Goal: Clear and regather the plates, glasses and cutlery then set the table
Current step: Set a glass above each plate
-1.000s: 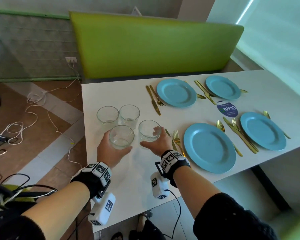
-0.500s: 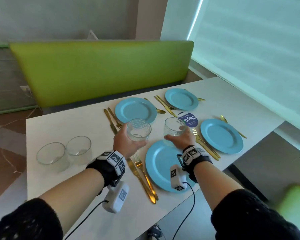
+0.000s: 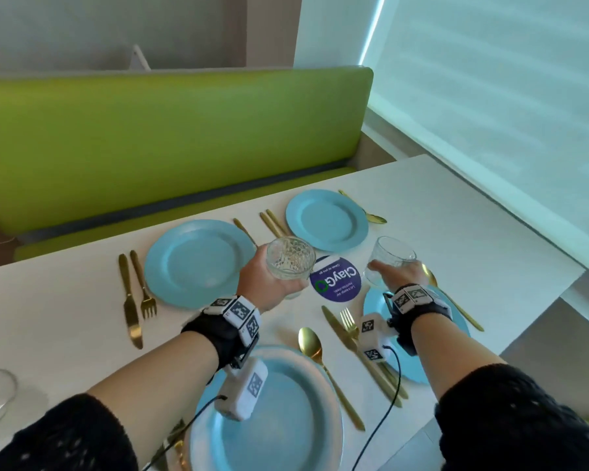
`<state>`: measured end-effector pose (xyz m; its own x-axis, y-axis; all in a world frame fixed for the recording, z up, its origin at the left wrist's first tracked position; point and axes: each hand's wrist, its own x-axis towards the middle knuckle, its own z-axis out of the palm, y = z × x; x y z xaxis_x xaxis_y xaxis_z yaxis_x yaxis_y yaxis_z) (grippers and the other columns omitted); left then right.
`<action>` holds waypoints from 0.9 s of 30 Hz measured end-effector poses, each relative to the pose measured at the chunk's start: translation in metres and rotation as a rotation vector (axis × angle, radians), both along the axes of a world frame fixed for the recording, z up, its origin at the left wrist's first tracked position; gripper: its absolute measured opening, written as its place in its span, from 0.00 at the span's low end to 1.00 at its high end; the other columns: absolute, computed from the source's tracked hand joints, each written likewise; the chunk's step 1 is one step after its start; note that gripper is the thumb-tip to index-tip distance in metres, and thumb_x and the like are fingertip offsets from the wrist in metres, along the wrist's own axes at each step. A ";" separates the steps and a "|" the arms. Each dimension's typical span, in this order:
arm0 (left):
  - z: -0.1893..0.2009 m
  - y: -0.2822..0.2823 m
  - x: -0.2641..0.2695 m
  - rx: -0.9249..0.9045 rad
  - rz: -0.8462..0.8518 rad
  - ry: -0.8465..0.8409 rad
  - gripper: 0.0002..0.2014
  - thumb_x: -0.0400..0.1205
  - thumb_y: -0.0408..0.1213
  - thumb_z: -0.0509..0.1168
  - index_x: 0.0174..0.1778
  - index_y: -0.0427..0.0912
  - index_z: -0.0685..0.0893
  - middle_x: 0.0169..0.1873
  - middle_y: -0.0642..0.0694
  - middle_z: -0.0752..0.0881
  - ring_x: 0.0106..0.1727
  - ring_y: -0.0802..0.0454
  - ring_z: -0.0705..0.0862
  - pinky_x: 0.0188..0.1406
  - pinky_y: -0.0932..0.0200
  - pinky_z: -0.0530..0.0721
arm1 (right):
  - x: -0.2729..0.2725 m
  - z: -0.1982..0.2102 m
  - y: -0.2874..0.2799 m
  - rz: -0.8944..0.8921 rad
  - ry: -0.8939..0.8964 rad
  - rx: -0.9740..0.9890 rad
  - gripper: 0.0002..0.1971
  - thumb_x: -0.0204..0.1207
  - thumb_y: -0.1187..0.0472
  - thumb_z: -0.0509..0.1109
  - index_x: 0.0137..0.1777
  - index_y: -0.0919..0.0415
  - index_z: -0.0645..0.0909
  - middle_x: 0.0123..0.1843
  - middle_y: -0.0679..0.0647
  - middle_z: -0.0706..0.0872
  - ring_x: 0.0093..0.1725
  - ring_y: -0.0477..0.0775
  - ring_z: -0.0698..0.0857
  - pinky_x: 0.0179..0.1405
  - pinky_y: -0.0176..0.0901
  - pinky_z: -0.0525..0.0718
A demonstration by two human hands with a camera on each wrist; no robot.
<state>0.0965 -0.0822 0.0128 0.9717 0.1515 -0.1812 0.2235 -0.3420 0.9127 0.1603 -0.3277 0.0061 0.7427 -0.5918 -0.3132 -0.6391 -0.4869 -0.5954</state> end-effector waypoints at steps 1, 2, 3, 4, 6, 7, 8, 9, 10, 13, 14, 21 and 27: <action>-0.002 -0.005 0.008 0.002 -0.005 0.004 0.39 0.63 0.41 0.82 0.70 0.48 0.74 0.62 0.50 0.83 0.62 0.53 0.81 0.57 0.66 0.74 | 0.009 -0.002 -0.005 -0.008 0.003 0.014 0.22 0.57 0.45 0.82 0.38 0.61 0.78 0.36 0.55 0.82 0.29 0.53 0.78 0.22 0.35 0.68; -0.005 -0.010 0.015 0.000 -0.009 0.012 0.39 0.62 0.41 0.82 0.69 0.48 0.74 0.61 0.51 0.83 0.61 0.54 0.80 0.57 0.66 0.75 | 0.017 -0.004 -0.010 -0.006 0.003 0.029 0.26 0.57 0.45 0.81 0.47 0.62 0.80 0.42 0.58 0.85 0.37 0.57 0.84 0.27 0.36 0.73; -0.008 -0.014 0.021 -0.001 -0.012 0.020 0.39 0.62 0.42 0.82 0.69 0.48 0.74 0.61 0.51 0.83 0.60 0.55 0.80 0.57 0.65 0.76 | 0.024 -0.005 -0.013 -0.008 0.001 0.037 0.32 0.56 0.44 0.81 0.56 0.63 0.80 0.49 0.60 0.86 0.46 0.60 0.86 0.34 0.38 0.76; -0.012 -0.018 0.027 0.002 -0.016 0.032 0.40 0.62 0.42 0.82 0.69 0.49 0.74 0.62 0.50 0.83 0.59 0.55 0.80 0.58 0.64 0.77 | 0.032 -0.007 -0.016 -0.012 0.000 0.037 0.37 0.56 0.44 0.81 0.61 0.63 0.78 0.54 0.60 0.87 0.53 0.62 0.86 0.39 0.41 0.77; -0.018 -0.024 0.038 0.016 -0.024 0.053 0.41 0.61 0.44 0.83 0.70 0.48 0.73 0.63 0.50 0.83 0.61 0.53 0.81 0.60 0.62 0.79 | 0.045 -0.010 -0.019 -0.018 -0.004 0.045 0.41 0.55 0.43 0.81 0.65 0.64 0.74 0.58 0.61 0.86 0.57 0.63 0.86 0.45 0.47 0.80; -0.020 -0.027 0.042 0.018 -0.026 0.060 0.41 0.61 0.44 0.83 0.70 0.47 0.73 0.64 0.50 0.83 0.63 0.53 0.81 0.60 0.62 0.79 | 0.051 -0.011 -0.021 -0.022 -0.006 0.050 0.41 0.55 0.44 0.81 0.66 0.64 0.73 0.59 0.61 0.85 0.57 0.63 0.85 0.49 0.48 0.81; -0.023 -0.030 0.047 0.017 -0.029 0.064 0.41 0.61 0.44 0.83 0.70 0.46 0.73 0.64 0.50 0.83 0.63 0.53 0.81 0.59 0.63 0.78 | 0.057 -0.012 -0.022 -0.027 -0.005 0.048 0.41 0.56 0.44 0.81 0.67 0.64 0.72 0.59 0.61 0.85 0.58 0.62 0.85 0.51 0.48 0.81; -0.025 -0.032 0.051 0.013 -0.031 0.072 0.41 0.62 0.43 0.83 0.70 0.46 0.73 0.64 0.50 0.83 0.62 0.54 0.81 0.57 0.64 0.77 | 0.061 -0.013 -0.023 -0.032 -0.002 0.045 0.42 0.57 0.45 0.81 0.68 0.64 0.71 0.60 0.61 0.84 0.59 0.62 0.84 0.52 0.48 0.81; -0.028 -0.035 0.054 0.005 -0.035 0.080 0.41 0.62 0.42 0.83 0.70 0.46 0.73 0.63 0.51 0.82 0.61 0.56 0.80 0.56 0.65 0.76 | 0.065 -0.014 -0.025 -0.038 -0.001 0.047 0.42 0.58 0.46 0.81 0.68 0.64 0.70 0.61 0.61 0.83 0.60 0.63 0.83 0.53 0.49 0.81; -0.038 -0.041 0.064 -0.011 -0.062 0.096 0.42 0.60 0.42 0.84 0.70 0.46 0.73 0.63 0.51 0.83 0.61 0.56 0.81 0.58 0.63 0.80 | 0.073 -0.020 -0.030 -0.059 0.010 0.057 0.42 0.60 0.47 0.81 0.70 0.65 0.68 0.64 0.62 0.82 0.62 0.63 0.82 0.56 0.49 0.80; -0.041 -0.043 0.066 -0.008 -0.068 0.102 0.43 0.59 0.43 0.84 0.70 0.46 0.73 0.63 0.51 0.83 0.62 0.55 0.82 0.61 0.60 0.82 | 0.074 -0.022 -0.031 -0.065 0.010 0.061 0.42 0.60 0.48 0.80 0.71 0.65 0.67 0.65 0.62 0.81 0.63 0.64 0.81 0.56 0.49 0.79; -0.051 -0.055 0.077 0.032 -0.102 0.129 0.43 0.58 0.45 0.84 0.69 0.47 0.73 0.62 0.50 0.84 0.63 0.51 0.83 0.62 0.54 0.85 | 0.082 -0.032 -0.039 -0.113 -0.023 0.097 0.42 0.63 0.50 0.80 0.74 0.62 0.65 0.69 0.62 0.79 0.66 0.64 0.80 0.61 0.50 0.78; -0.054 -0.066 0.081 0.063 -0.127 0.142 0.44 0.57 0.47 0.84 0.70 0.48 0.73 0.62 0.51 0.84 0.62 0.52 0.83 0.62 0.55 0.85 | 0.083 -0.040 -0.045 -0.128 -0.060 0.138 0.42 0.64 0.51 0.80 0.76 0.57 0.63 0.70 0.60 0.78 0.67 0.63 0.79 0.63 0.48 0.77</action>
